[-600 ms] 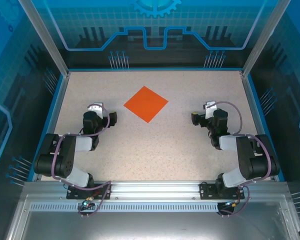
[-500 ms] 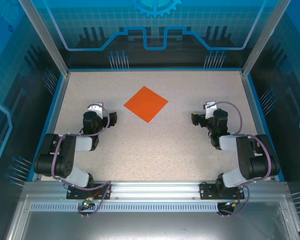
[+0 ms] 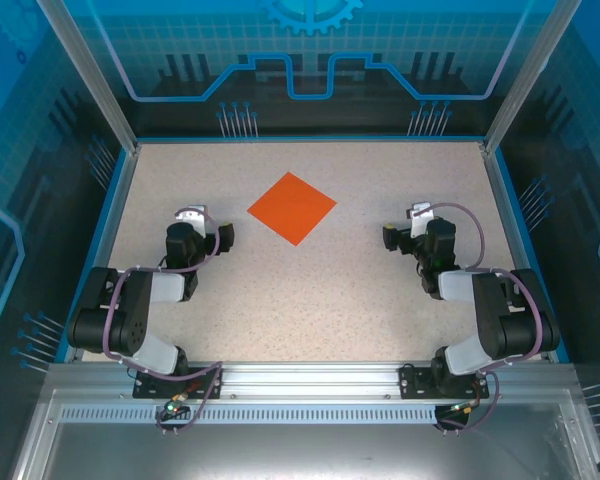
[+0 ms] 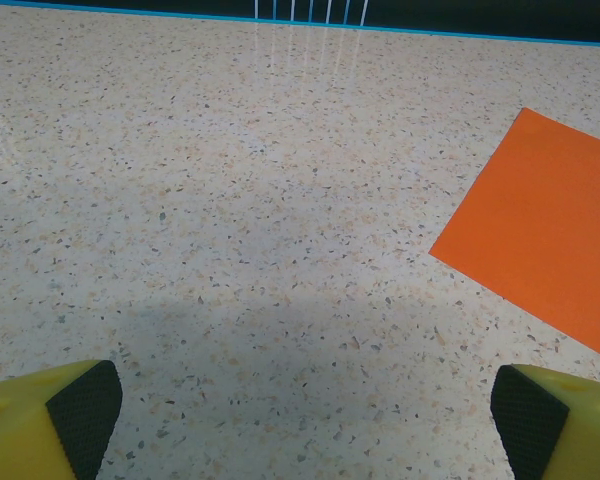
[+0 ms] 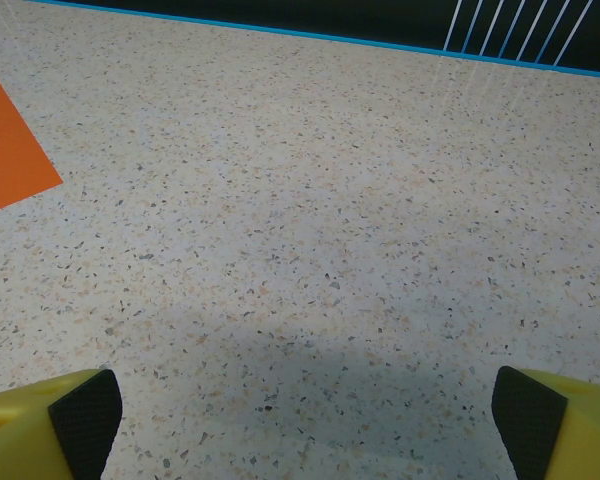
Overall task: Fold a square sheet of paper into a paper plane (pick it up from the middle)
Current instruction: Move the square sheet of paper to the center of the table.
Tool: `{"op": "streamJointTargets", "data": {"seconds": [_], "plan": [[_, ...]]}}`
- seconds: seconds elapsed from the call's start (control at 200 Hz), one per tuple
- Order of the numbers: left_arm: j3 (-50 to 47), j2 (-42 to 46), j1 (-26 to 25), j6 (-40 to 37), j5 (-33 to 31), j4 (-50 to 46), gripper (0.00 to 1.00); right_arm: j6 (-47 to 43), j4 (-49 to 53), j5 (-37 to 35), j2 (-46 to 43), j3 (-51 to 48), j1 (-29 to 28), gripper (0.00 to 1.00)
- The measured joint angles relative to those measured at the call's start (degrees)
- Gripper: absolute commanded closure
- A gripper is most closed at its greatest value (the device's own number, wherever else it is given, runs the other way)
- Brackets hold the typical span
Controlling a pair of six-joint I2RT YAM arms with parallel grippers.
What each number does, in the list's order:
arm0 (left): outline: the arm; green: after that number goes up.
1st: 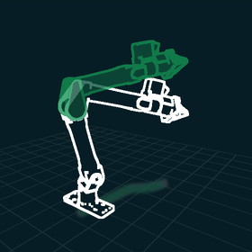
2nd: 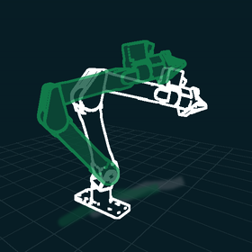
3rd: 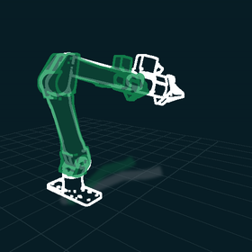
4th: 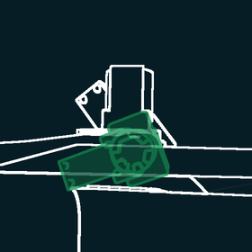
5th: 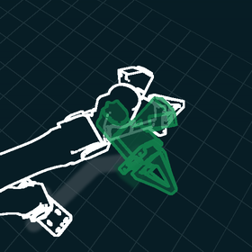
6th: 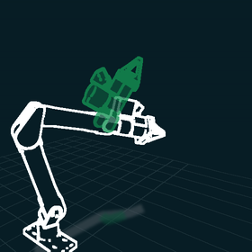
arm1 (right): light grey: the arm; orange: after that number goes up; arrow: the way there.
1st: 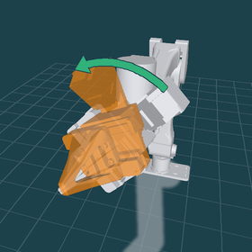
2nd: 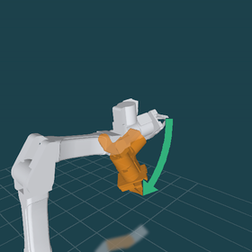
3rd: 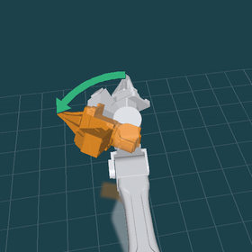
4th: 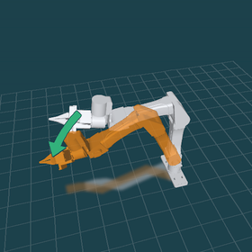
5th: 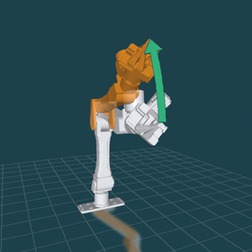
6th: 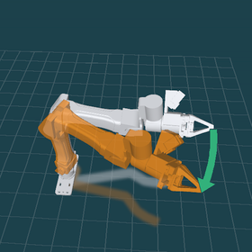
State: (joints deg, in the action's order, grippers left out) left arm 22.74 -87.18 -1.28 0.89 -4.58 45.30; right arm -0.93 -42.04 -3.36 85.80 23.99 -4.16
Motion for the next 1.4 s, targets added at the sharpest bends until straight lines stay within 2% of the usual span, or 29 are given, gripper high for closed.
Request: {"op": "streamJointTargets", "data": {"seconds": [1.0, 1.1, 1.196, 1.401], "plan": [[-0.02, 0.92, 0.33, 0.00, 1.05, -0.44, 0.02, -0.57, -1.73, 0.85, -0.04, -0.81, -0.04, 0.00], [-0.39, 5.90, 0.35, 0.02, 1.33, -3.39, 0.01, -0.96, -2.64, 0.87, -0.70, -2.40, -0.09, 0.01], [-0.50, 14.58, 0.37, 0.50, 1.46, -8.74, 0.01, -1.07, -0.20, 0.81, -3.43, -2.64, -0.20, 0.01], [-0.72, 32.11, 0.37, 3.82, 0.35, -18.49, 0.01, 2.75, 21.16, 0.92, -12.46, 8.15, -0.33, 0.00]]}}
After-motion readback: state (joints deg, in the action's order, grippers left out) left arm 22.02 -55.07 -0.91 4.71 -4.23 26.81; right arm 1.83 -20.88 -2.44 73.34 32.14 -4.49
